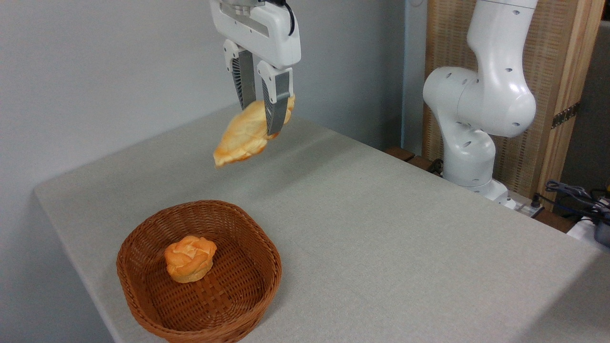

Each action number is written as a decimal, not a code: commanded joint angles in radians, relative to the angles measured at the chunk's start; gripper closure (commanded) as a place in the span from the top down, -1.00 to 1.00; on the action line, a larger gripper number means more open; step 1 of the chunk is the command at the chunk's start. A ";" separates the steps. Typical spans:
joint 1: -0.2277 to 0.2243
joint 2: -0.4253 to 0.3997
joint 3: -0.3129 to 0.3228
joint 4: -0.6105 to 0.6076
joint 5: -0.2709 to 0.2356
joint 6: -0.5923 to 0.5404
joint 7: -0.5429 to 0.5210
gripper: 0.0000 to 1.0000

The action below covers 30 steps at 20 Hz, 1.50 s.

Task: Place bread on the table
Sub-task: 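Carry the loaf beside the basket and lower it to the table, then open the gripper to release the loaf and raise it away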

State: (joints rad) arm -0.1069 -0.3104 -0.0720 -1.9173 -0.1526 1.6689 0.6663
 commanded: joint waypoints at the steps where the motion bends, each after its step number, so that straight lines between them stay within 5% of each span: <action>1: 0.001 -0.006 0.005 -0.002 -0.019 -0.014 0.019 1.00; 12: 0.004 0.002 0.006 0.006 -0.019 -0.008 0.012 1.00; 19: 0.010 0.152 0.017 0.165 -0.004 -0.027 0.003 1.00; 22: 0.012 0.260 0.017 0.311 0.053 -0.118 0.004 1.00; 24: 0.012 0.280 0.018 0.342 0.057 -0.123 0.007 1.00; 26: 0.012 0.312 0.018 0.346 0.117 -0.117 0.010 1.00; 30: 0.012 0.314 0.040 0.356 0.119 -0.116 0.013 1.00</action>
State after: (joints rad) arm -0.0923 -0.0060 -0.0583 -1.5961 -0.0461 1.5815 0.6661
